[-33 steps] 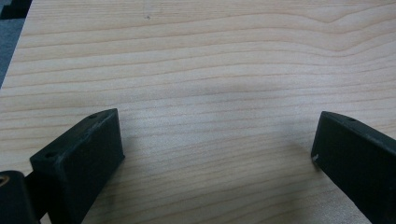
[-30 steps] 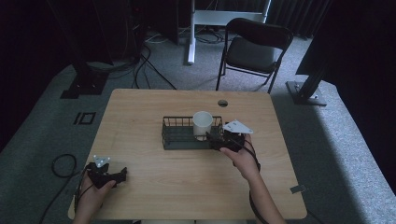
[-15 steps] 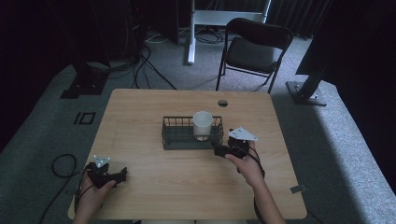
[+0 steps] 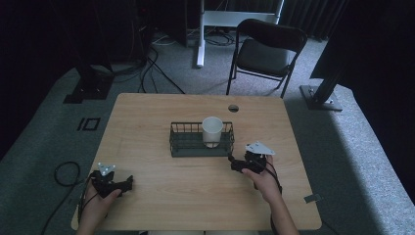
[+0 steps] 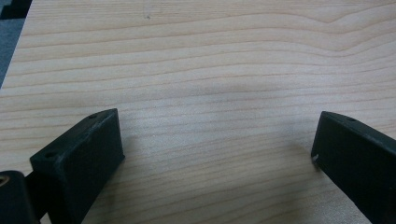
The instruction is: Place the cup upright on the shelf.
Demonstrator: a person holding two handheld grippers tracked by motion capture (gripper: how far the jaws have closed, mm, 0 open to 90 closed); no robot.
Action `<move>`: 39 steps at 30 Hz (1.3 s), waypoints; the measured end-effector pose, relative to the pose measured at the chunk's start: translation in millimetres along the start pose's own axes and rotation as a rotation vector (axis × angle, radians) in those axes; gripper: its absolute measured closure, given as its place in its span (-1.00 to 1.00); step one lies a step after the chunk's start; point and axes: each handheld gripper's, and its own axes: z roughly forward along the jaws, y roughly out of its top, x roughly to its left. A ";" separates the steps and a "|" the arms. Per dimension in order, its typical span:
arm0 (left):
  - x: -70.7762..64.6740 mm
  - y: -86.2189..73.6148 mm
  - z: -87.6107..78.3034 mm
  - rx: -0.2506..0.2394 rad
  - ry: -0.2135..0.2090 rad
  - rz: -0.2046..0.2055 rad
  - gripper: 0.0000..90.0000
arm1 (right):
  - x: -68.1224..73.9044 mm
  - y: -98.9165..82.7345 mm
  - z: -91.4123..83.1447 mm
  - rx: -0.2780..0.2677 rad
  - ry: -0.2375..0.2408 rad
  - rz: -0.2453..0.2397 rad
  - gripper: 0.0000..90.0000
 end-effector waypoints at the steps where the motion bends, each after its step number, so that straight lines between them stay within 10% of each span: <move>1: 0.0 0.0 0.0 0.000 0.000 0.000 -0.95 | -1.0 -1.7 -0.2 0.003 -0.003 0.003 -0.74; 39: 0.0 0.0 0.0 -0.001 0.000 0.000 -0.95 | -58.2 -60.7 -38.0 0.128 -0.155 0.096 -0.74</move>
